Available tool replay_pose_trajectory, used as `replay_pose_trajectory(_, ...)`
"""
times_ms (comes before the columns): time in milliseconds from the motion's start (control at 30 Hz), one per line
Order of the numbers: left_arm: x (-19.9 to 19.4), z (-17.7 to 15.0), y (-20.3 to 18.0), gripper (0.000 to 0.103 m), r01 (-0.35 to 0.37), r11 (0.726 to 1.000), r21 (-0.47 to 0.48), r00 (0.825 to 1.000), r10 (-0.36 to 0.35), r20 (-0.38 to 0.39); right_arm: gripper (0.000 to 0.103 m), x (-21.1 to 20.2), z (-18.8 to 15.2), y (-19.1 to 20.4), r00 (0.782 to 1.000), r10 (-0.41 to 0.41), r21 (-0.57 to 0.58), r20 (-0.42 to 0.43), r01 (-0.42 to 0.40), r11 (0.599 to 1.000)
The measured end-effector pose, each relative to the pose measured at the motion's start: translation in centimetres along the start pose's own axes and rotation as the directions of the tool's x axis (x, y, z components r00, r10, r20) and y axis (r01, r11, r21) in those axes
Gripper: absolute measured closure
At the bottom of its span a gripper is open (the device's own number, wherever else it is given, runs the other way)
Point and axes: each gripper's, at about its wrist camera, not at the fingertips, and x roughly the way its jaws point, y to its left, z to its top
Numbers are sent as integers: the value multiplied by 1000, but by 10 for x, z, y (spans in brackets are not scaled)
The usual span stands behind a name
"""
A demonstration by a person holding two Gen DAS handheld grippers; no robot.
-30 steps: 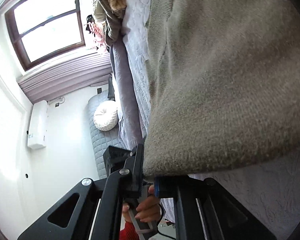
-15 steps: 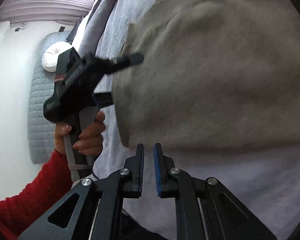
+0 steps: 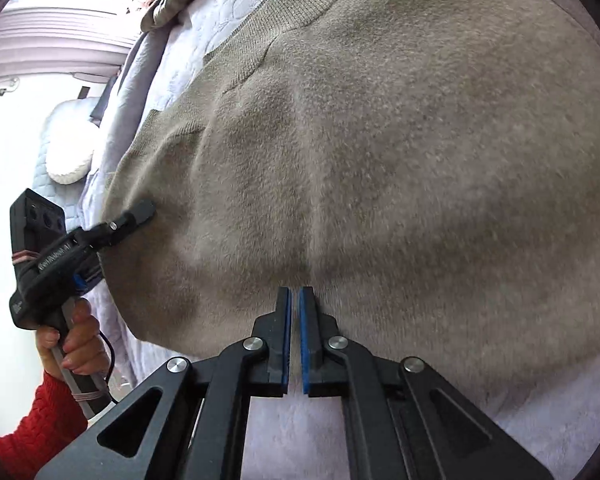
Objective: Fold small clothes
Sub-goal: 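Fold the lifted sweater part over with the left tool while the right tool pinches the bundle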
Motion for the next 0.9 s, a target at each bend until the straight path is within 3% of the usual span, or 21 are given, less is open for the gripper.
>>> replay_pose_trajectory(200,-6,11,-71,85,35,998,61,999,-37,34,97,-49,-9,-27,997,54,47,57,-57,997)
replay_pose_trajectory(433,32,17,-180,85,-50,973,227,999,48,16,97,-108,-14,-81,983,79,115,163,-99,988)
replay_pose_trajectory(633,124,5,-260,85,-201,900,387,974,224,-14,97,-121,-1,-131,969,103,220,222,-153,964)
replay_pose_trajectory(700,162,-7,-273,85,-270,855,442,948,317,-35,97,-118,0,-149,970,114,254,213,-168,953)
replay_pose_trajectory(767,175,-21,-282,84,-312,813,491,930,366,-15,97,-112,1,-159,966,147,281,211,-204,938)
replay_pose_trajectory(800,172,-27,-288,84,-322,794,515,929,369,12,97,-114,0,-163,965,155,283,212,-213,935)
replay_pose_trajectory(900,146,-39,-303,84,-256,788,559,959,279,47,97,-120,-3,-169,960,177,279,218,-235,931)
